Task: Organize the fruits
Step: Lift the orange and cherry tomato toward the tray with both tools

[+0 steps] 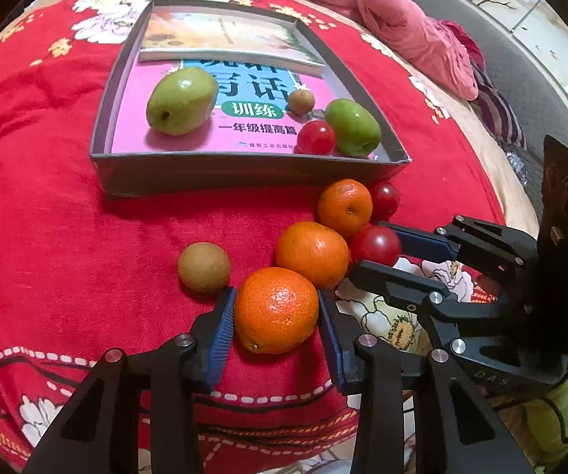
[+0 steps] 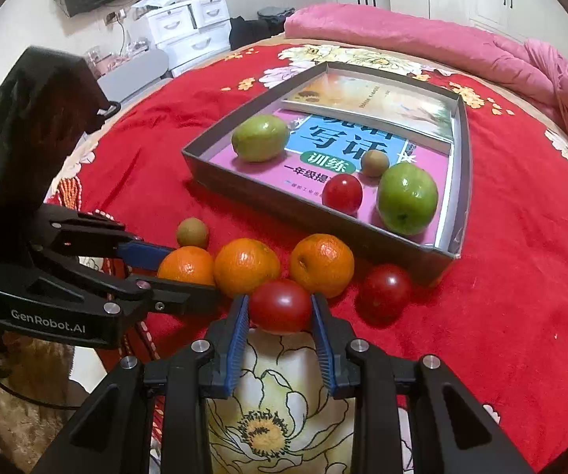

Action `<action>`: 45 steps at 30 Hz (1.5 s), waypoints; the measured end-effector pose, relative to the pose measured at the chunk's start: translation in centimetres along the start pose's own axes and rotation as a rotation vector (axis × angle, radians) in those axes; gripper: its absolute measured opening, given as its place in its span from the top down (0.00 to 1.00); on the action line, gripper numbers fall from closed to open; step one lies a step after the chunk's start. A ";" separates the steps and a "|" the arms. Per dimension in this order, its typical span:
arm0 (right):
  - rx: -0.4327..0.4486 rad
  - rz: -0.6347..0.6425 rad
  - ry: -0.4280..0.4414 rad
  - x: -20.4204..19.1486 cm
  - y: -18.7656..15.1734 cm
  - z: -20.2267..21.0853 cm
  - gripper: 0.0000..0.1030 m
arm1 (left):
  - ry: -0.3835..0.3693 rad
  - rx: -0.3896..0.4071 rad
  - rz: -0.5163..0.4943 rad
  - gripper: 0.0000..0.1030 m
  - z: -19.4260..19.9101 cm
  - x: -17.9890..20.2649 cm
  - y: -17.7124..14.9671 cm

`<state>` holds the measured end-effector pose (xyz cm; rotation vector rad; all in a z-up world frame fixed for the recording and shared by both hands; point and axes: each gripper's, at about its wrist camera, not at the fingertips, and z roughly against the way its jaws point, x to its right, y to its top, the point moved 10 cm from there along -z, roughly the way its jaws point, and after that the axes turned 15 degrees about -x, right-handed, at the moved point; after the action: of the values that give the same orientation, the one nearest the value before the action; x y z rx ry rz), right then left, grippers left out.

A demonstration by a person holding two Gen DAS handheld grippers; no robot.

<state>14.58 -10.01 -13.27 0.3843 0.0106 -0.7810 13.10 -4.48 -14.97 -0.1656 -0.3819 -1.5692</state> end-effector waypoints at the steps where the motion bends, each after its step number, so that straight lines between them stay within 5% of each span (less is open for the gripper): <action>1: 0.004 0.000 0.003 0.0 0.1 0.1 0.69 | 0.003 0.003 -0.004 0.59 0.2 0.0 -0.1; 22: 0.058 -0.007 0.016 -0.3 0.5 1.4 0.69 | -0.010 0.068 -0.003 0.59 3.5 0.1 -0.4; 45: 0.225 -0.071 0.011 1.2 2.4 5.5 0.69 | 0.002 0.183 0.024 0.59 8.1 -0.1 1.7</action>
<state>16.34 -11.19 -7.56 0.6040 -0.0535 -0.8530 13.77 -1.61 -7.23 -0.0269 -0.5173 -1.5016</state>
